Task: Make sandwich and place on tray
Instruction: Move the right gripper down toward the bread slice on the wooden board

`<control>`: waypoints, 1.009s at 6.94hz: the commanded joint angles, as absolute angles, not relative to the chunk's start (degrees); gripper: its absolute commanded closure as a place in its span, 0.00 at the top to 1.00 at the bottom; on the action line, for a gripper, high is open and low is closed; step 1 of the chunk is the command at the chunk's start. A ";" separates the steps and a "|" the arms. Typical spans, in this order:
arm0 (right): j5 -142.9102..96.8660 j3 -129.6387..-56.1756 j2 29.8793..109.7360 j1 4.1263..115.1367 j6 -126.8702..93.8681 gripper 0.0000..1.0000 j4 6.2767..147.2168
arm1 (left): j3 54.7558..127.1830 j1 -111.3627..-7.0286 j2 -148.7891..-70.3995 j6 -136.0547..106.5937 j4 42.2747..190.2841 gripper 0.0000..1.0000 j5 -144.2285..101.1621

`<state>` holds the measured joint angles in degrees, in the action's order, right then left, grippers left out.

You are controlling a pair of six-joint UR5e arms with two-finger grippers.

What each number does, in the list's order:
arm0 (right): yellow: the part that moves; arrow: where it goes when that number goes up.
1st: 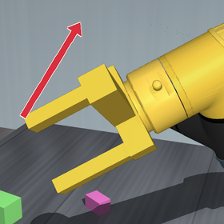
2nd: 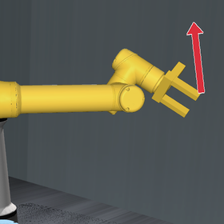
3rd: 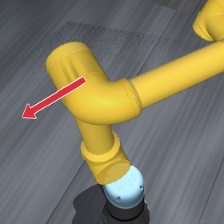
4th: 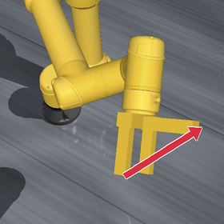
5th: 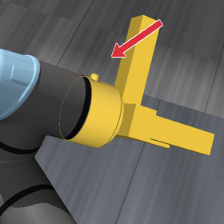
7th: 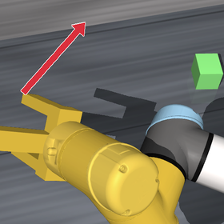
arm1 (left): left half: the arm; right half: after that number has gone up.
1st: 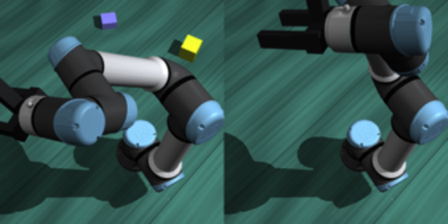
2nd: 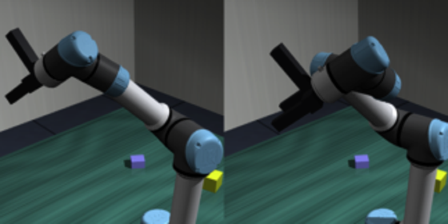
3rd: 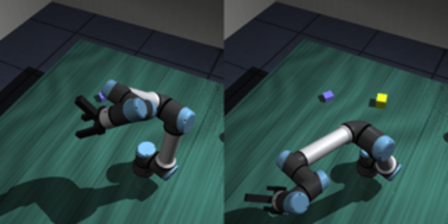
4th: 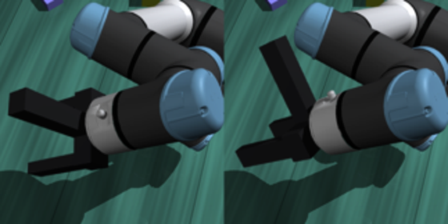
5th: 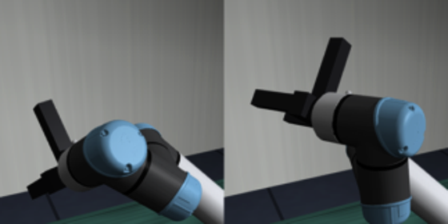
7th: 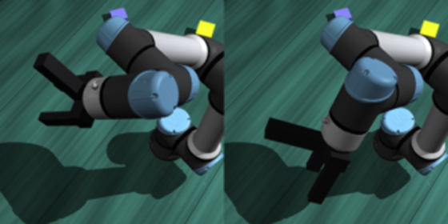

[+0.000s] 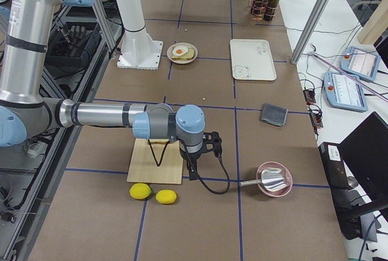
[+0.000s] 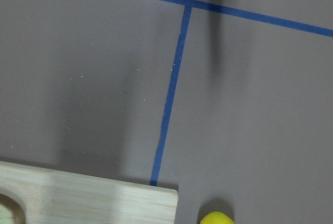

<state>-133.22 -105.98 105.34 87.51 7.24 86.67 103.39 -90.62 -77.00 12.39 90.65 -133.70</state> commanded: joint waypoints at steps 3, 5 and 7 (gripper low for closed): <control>-144.57 -106.52 108.08 80.19 3.01 1.00 74.67 | 104.41 -90.62 -76.99 12.39 93.68 1.00 -135.69; -142.58 -106.35 115.89 70.99 -25.30 0.97 48.85 | 104.41 -90.62 -76.90 12.39 94.13 1.00 -135.70; -134.25 -104.43 119.09 57.72 -52.96 0.84 27.07 | 104.41 -90.62 -76.90 12.39 95.35 1.00 -135.79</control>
